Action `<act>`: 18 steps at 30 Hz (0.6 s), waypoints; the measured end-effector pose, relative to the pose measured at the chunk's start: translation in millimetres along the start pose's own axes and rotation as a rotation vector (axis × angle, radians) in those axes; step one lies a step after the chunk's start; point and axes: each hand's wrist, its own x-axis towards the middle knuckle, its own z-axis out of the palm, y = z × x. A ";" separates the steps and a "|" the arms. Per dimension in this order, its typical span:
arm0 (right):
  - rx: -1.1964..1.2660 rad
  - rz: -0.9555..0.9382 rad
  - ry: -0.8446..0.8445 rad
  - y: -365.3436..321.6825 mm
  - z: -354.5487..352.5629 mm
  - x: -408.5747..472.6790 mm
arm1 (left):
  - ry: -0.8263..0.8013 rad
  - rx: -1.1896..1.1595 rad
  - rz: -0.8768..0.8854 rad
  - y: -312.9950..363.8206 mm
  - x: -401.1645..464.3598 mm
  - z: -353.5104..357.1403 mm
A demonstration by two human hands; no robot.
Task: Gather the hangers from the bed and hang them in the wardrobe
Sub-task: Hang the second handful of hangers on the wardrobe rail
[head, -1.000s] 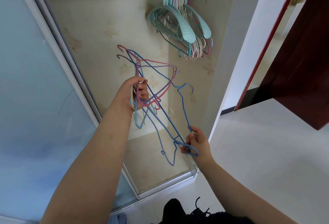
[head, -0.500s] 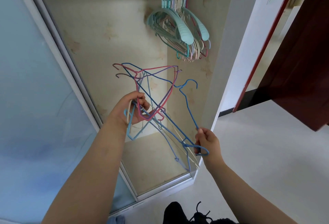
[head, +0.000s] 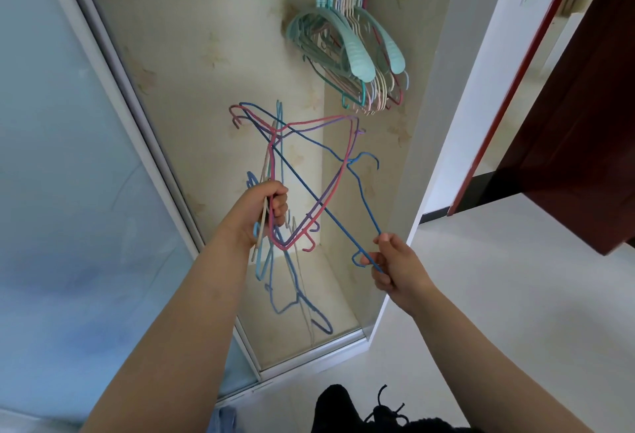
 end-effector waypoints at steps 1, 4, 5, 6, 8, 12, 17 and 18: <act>-0.027 -0.015 0.018 0.2 -5.8 2.3 | -0.005 -0.014 0.002 1.9 -0.4 -1.4; -0.029 -0.028 0.068 3.0 -27.9 7.5 | -0.048 -0.123 -0.025 5.2 -0.6 -8.4; -0.008 -0.026 0.084 4.6 -35.8 8.6 | -0.059 -0.159 -0.037 4.5 -0.5 -11.4; 0.022 -0.022 0.097 6.9 -43.0 9.6 | -0.060 -0.191 -0.047 2.9 -0.2 -14.1; 0.090 0.000 0.126 14.0 -55.9 11.2 | -0.034 -0.252 -0.071 -1.5 0.8 -17.9; 0.121 0.031 0.212 38.1 -77.4 12.5 | 0.085 -0.325 -0.059 -13.2 3.0 -21.1; 0.071 0.118 0.321 74.4 -115.7 5.7 | 0.187 -0.448 0.040 -17.4 4.9 -26.0; 0.062 0.147 0.349 80.7 -125.1 2.7 | 0.192 -0.459 0.048 -16.2 5.0 -26.9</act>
